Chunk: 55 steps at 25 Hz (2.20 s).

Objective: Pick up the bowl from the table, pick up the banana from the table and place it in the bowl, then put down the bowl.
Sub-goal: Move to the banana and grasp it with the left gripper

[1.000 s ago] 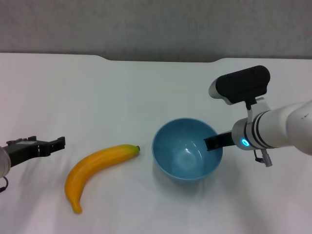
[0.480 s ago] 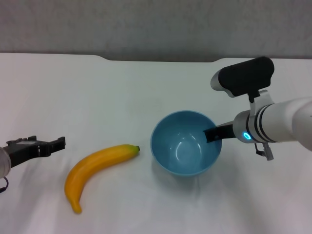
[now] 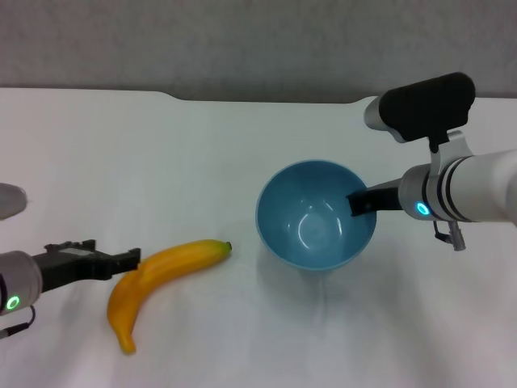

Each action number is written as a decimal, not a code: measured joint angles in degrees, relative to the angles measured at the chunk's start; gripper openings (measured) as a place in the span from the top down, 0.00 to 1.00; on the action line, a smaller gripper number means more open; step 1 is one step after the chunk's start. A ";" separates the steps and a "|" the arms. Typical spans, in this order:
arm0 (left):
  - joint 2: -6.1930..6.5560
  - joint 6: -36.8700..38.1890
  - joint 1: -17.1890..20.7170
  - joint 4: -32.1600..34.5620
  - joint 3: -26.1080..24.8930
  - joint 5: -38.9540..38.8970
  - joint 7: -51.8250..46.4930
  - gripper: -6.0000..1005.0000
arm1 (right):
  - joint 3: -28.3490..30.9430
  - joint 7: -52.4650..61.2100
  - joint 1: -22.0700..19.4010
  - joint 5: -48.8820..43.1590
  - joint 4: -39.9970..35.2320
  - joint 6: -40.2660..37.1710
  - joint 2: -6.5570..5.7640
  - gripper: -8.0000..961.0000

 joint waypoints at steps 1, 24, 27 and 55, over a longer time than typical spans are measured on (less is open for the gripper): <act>0.05 -0.63 -0.08 -0.15 -0.08 0.00 0.46 0.11 | 0.00 -0.01 -0.14 -0.09 0.21 -0.03 0.00 0.96; -0.16 -5.54 -5.07 6.00 -0.56 -0.13 17.28 0.17 | -0.32 -0.52 -0.89 -0.26 1.66 0.16 0.00 0.96; -0.16 -4.08 -6.36 8.07 -0.49 -0.13 17.31 0.18 | -0.44 -0.53 -0.90 -0.25 1.84 0.23 0.00 0.96; 0.04 -0.66 -10.61 15.73 -0.70 0.15 17.13 0.26 | -0.62 -1.56 -2.46 -0.25 3.46 0.71 0.00 0.96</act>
